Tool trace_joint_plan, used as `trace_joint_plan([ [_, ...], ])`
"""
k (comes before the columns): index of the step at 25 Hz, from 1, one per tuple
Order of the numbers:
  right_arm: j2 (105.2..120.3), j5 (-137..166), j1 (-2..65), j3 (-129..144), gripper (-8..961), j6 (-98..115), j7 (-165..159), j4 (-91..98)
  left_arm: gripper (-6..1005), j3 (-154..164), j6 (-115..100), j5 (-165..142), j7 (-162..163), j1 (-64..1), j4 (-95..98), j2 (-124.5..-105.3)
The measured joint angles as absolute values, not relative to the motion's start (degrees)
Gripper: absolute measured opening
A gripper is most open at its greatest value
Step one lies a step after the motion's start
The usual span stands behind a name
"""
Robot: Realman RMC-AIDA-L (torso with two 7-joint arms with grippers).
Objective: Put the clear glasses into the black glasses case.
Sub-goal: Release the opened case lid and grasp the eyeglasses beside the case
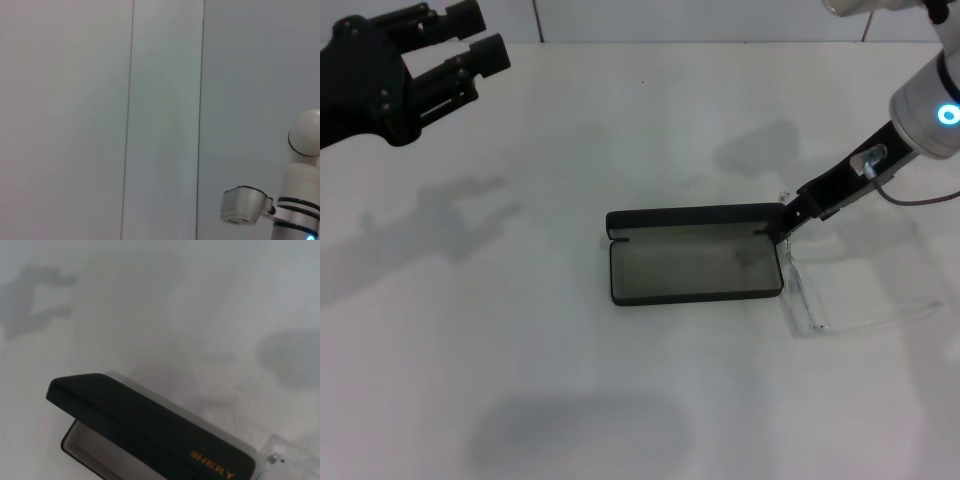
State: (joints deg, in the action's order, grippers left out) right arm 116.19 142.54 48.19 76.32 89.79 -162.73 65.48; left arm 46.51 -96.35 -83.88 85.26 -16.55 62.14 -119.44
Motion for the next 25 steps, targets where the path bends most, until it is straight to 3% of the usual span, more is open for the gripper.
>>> trace_joint_plan([
  [25,115.92,142.4,50.0,81.9,763,83.6,-162.2,54.9,431,47.4,-96.9,-83.9,83.5,-16.5,61.3,-119.53],
])
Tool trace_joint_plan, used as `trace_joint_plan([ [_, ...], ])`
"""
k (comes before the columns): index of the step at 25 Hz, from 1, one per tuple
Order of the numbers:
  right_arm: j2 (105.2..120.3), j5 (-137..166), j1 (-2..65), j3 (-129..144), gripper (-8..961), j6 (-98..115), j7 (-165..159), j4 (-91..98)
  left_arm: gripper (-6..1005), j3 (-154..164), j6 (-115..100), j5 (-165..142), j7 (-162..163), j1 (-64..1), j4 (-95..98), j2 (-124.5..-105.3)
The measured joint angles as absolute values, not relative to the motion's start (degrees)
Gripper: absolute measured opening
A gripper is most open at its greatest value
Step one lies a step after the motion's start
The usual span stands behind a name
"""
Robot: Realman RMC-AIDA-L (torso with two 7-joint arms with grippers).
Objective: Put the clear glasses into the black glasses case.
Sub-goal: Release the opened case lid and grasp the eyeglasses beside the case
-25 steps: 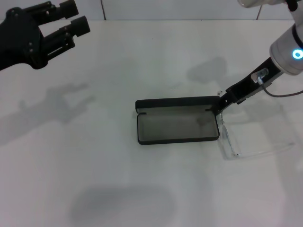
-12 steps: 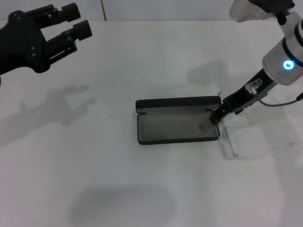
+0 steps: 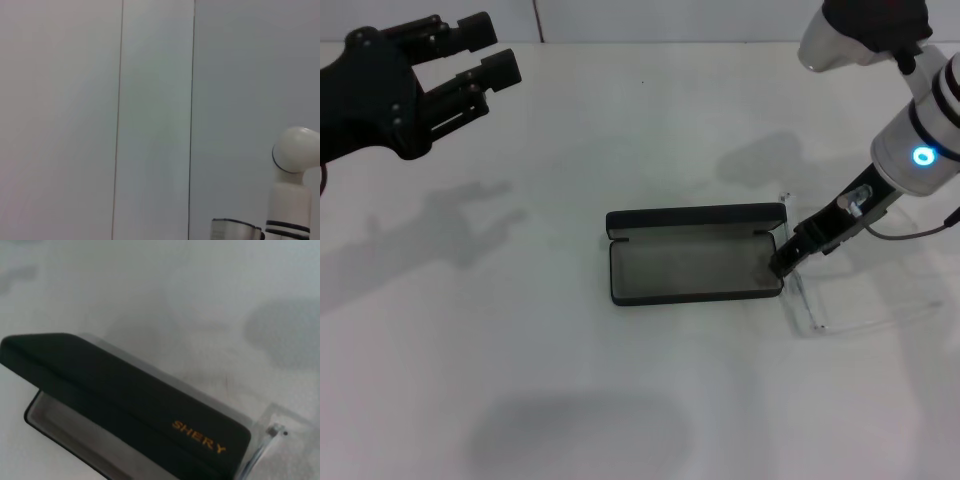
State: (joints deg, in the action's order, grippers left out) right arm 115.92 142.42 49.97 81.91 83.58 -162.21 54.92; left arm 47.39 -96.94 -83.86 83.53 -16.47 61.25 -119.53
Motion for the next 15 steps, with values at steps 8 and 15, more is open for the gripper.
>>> trace_joint_plan([
  [8,115.97,143.1,49.2,82.5,733,84.1,-162.5,55.2,427,47.4,-96.9,-83.9,83.5,-16.5,59.7,-119.48],
  [15,115.78,144.9,47.6,82.3,541,83.7,-162.1,56.6,424,47.4,-96.9,-83.6,83.5,-16.0,59.7,-119.51],
])
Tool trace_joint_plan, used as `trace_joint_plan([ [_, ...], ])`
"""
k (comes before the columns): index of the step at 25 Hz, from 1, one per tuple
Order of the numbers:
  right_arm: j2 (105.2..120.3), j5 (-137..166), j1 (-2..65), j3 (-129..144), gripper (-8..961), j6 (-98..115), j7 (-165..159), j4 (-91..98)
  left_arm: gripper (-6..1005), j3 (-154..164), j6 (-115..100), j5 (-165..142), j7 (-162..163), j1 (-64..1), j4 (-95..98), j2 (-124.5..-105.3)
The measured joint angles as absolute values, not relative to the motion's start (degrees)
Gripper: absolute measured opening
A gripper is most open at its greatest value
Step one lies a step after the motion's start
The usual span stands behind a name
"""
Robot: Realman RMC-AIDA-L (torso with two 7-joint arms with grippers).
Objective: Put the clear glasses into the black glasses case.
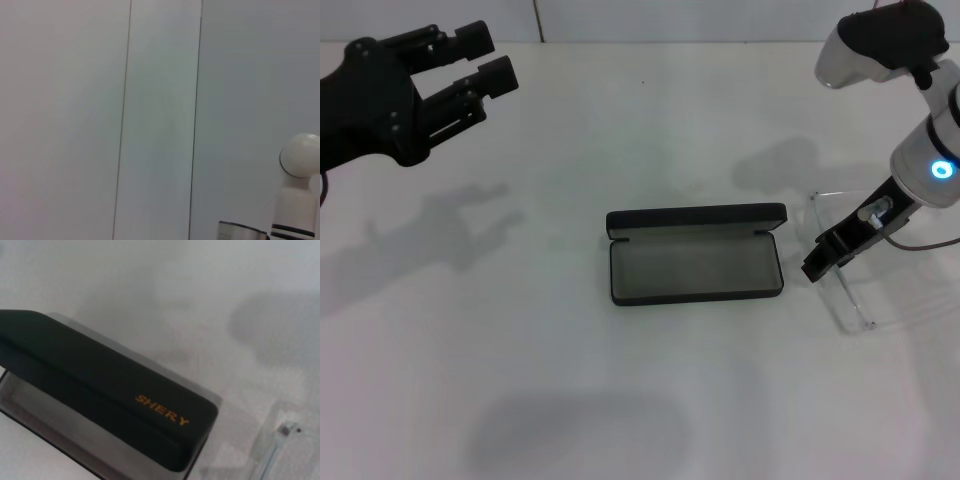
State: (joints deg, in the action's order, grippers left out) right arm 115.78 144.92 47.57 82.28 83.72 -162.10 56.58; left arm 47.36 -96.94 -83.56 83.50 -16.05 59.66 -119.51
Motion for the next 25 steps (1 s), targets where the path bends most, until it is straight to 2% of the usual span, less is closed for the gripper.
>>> trace_joint_plan([
  [11,115.36,145.2,44.5,82.1,310,85.3,-161.9,61.6,419,47.1,-96.9,-83.4,83.5,-15.9,59.7,-119.53],
  [25,115.72,147.7,42.2,82.2,175,85.2,-157.4,64.9,412,46.9,-96.9,-83.4,83.5,-16.0,59.6,-119.53],
])
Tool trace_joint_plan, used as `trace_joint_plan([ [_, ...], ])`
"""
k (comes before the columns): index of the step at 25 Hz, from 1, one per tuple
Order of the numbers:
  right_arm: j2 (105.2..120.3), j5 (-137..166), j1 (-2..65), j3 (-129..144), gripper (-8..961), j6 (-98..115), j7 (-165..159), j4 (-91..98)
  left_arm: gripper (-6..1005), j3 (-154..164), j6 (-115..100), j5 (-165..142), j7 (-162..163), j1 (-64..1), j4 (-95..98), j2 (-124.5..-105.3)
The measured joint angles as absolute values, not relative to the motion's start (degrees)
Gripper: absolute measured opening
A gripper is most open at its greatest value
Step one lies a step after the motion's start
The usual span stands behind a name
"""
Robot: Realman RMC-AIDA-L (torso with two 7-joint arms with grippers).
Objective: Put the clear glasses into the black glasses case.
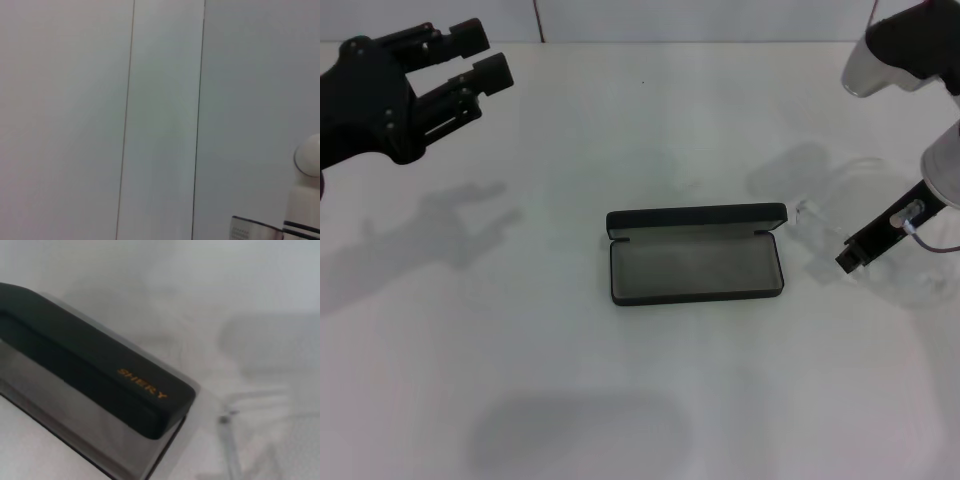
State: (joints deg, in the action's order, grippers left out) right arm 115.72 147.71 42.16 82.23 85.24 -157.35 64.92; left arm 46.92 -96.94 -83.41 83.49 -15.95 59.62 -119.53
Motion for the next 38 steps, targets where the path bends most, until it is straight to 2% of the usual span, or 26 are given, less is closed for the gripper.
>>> trace_joint_plan([
  [9,115.43,147.7,35.8,78.0,124,88.4,-155.0,75.5,408,46.8,-96.9,-83.1,83.9,-16.1,59.0,-119.53],
  [18,115.48,146.4,26.1,69.0,116,93.0,-149.6,94.9,403,47.2,-97.1,-79.7,85.4,-16.4,59.4,-119.51],
  [24,115.87,130.5,19.1,67.7,116,89.7,-137.5,109.0,401,46.9,-99.9,-76.6,87.5,-16.6,59.7,-119.23],
  [29,115.92,107.3,14.5,69.2,116,87.9,-116.0,106.6,398,47.2,-102.9,-74.3,90.1,-19.1,59.8,-119.2],
  [34,115.88,98.3,16.0,73.8,116,87.1,-102.0,95.8,396,47.5,-105.8,-71.6,92.1,-21.1,59.5,-119.43],
  [38,115.91,95.0,18.5,78.3,117,86.6,-92.8,86.5,271,48.0,-105.9,-71.0,92.2,-22.4,58.6,-119.54],
])
